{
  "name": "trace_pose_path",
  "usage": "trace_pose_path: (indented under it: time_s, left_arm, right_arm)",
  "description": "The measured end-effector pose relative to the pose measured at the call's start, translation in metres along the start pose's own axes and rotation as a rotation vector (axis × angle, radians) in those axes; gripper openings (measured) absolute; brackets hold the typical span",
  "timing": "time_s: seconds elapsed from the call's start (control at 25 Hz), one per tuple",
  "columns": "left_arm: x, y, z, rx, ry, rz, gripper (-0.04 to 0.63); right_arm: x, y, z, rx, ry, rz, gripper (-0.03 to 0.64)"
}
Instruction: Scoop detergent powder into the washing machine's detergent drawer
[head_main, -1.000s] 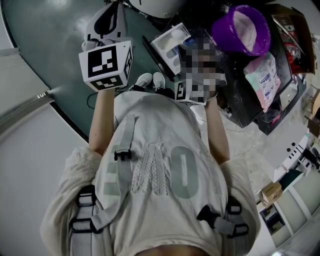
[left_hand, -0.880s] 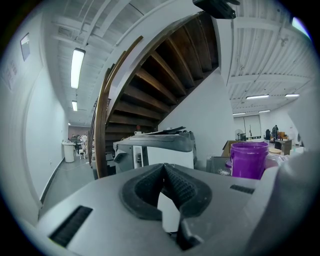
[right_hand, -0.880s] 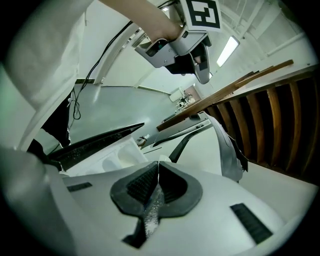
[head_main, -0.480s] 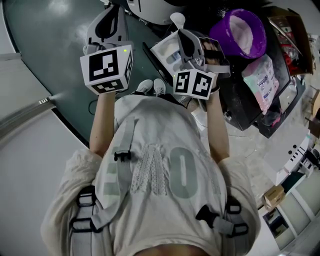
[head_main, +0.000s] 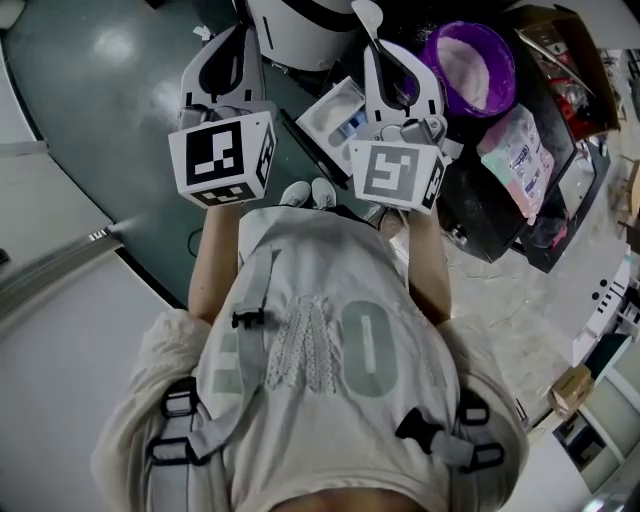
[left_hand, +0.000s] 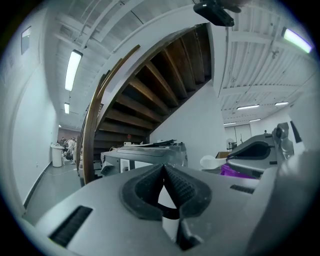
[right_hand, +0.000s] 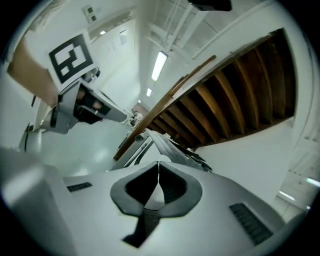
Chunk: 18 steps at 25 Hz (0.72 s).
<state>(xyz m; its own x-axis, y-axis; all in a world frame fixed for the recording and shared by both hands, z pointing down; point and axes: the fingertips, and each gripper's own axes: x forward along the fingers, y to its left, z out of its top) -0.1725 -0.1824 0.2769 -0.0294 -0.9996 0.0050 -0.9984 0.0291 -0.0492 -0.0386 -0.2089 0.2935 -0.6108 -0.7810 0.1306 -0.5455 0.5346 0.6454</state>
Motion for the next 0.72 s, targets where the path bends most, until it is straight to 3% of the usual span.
trace_pose_path:
  time_s: [0.28,0.72]
  left_arm:
    - [0.003,-0.032,0.008,-0.005,-0.038,-0.082,0.02]
    - [0.006,-0.051,0.009,0.027,-0.061,-0.115,0.021]
  right_arm:
    - [-0.025,-0.035,-0.001,0.197,-0.036,-0.179,0.011]
    - [-0.053,-0.047,-0.039,0.521,-0.006,-0.247,0.011]
